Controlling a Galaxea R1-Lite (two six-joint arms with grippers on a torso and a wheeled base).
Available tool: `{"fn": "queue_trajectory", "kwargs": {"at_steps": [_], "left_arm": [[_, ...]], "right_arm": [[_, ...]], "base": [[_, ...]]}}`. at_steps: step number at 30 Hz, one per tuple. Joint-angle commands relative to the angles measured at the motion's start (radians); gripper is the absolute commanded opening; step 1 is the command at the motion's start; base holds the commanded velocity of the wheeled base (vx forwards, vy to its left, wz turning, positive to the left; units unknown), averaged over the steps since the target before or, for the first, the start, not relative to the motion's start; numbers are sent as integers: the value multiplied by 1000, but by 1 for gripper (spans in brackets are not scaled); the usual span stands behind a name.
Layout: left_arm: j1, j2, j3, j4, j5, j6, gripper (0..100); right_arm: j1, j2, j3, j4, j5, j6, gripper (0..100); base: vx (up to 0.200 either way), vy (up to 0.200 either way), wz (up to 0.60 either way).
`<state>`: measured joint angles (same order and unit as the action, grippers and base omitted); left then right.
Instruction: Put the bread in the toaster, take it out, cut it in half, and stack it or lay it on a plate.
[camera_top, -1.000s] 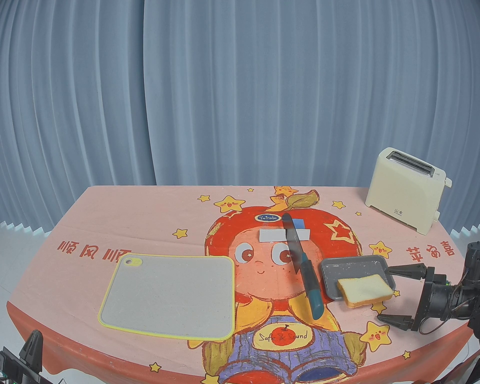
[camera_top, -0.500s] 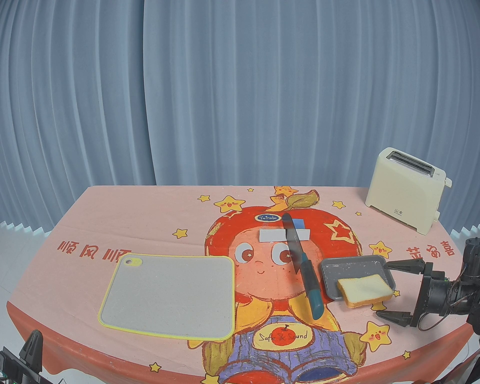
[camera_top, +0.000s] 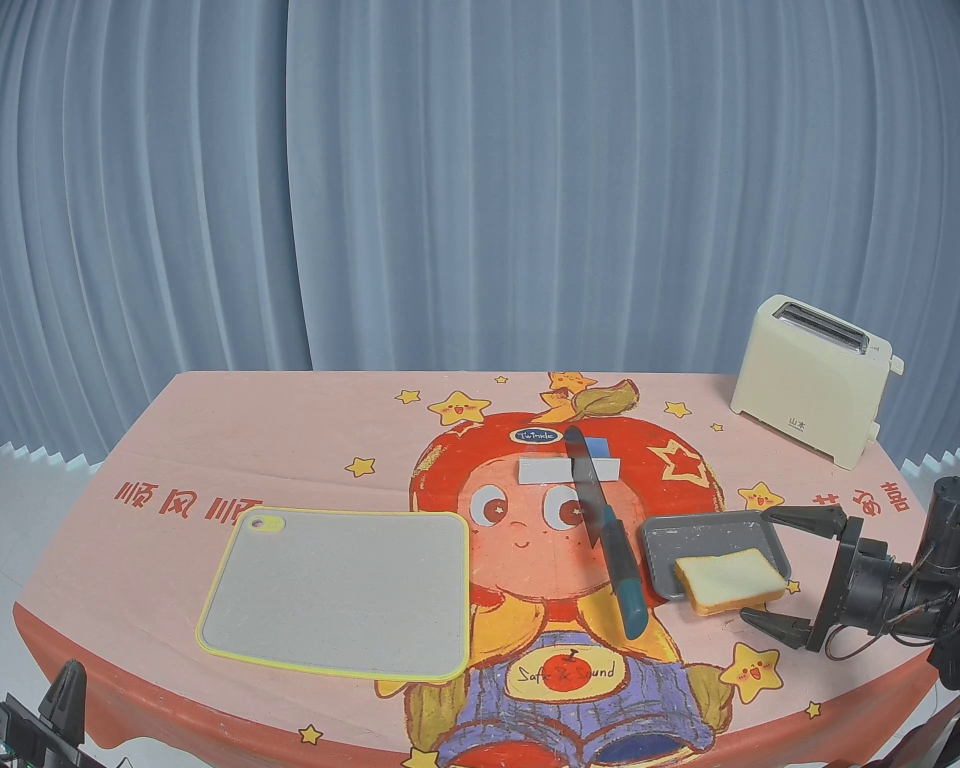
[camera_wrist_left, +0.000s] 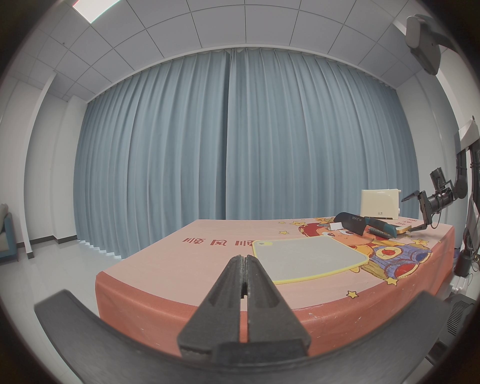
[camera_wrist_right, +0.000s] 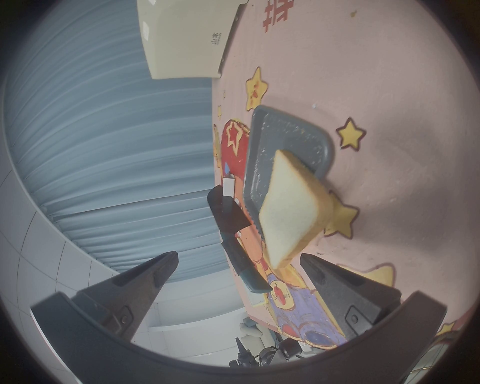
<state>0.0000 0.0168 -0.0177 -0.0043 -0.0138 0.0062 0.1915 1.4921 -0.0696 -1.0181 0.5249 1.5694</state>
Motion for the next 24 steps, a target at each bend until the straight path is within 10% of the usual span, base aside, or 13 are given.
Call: {"fn": "queue_trajectory", "kwargs": {"at_steps": [1,24], "left_arm": [[0,-9,18,0,0,0,0],[0,-8,18,-2,0,0,0]], "right_arm": [[34,2,30,-34,-11,11,100],[25,48,25,-53,-13,14,100]], "base": [[0,0,0],[0,0,0]]}}
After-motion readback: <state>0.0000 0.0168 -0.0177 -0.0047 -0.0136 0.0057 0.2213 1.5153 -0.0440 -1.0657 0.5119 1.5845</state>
